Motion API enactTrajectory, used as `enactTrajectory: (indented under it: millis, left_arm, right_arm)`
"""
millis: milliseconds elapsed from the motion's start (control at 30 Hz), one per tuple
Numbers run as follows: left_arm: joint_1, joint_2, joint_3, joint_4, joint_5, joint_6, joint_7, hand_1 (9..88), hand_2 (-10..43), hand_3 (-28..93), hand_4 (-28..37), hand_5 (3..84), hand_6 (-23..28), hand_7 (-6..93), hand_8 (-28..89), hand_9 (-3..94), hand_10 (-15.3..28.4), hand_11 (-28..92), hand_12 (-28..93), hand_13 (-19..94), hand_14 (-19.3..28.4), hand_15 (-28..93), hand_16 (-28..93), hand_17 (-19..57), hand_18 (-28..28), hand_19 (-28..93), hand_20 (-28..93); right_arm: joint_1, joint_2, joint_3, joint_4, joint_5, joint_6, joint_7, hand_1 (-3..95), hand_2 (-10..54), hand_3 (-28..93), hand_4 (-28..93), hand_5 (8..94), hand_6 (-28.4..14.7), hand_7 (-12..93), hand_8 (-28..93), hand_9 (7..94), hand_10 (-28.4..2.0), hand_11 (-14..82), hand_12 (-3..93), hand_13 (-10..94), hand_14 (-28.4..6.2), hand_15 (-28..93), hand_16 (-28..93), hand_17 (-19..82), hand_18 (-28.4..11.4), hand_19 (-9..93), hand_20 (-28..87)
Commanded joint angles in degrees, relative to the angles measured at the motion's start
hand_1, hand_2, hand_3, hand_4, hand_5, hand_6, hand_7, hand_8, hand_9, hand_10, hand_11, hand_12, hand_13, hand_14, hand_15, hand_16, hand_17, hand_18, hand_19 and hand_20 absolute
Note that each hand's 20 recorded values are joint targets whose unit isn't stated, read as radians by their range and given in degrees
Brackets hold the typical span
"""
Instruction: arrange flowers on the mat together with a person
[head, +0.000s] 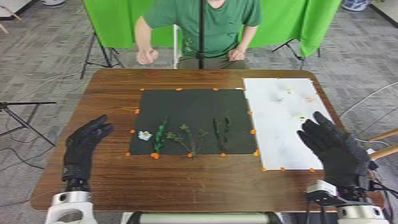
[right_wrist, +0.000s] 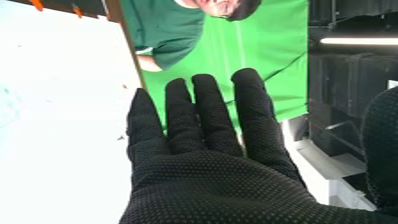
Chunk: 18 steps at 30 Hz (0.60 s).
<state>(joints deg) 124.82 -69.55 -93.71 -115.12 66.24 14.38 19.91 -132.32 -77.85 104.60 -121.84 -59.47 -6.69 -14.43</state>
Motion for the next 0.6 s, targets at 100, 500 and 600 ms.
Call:
enactTrajectory:
  millis: [100,500,600]
  left_arm:
    - [0.6,-0.48,0.35,0.08,0.34,-0.59,-0.57,33.6,-9.5,61,-22.9,46.8,4.0,13.9,-7,48.7,13.0,21,14,42,15.2,19,0,13.3,10.6,8,20]
    - [0.7,-0.48,0.31,-0.07,0.36,-0.70,-0.51,33.5,-9.5,61,-22.6,46.9,4.2,13.7,-7,48.8,13.0,21,14,42,15.2,19,0,13.3,10.6,8,20]
    - [0.7,-0.58,0.33,-0.13,0.31,-0.50,-0.72,33.3,-9.5,61,-22.7,47.1,4.3,13.6,-7,48.8,12.9,21,14,42,15.3,19,0,13.3,10.6,8,20]
  right_arm:
    - [-0.5,-0.8,0.5,0.3,0.0,-1.1,-1.4,4.7,3.9,77,-18,39.2,-0.8,8,-8,37.8,-14.7,3.6,11.7,28,-11.8,8,11,16,-15.0,1,24]
    - [-0.4,-0.9,-0.2,0.1,0.7,1.2,-1.8,5.6,2.5,77,-18,39.5,-0.8,9,-8,39.1,-14.7,3.9,12.2,30,-11.1,9,10,17,-14.8,1,25]
    - [-0.9,-1.1,0.1,0.1,1.0,0.9,-1.9,5.8,2.2,78,-18,39.4,-0.7,9,-8,38.9,-14.7,3.9,12.3,30,-10.9,10,10,17,-14.8,1,25]
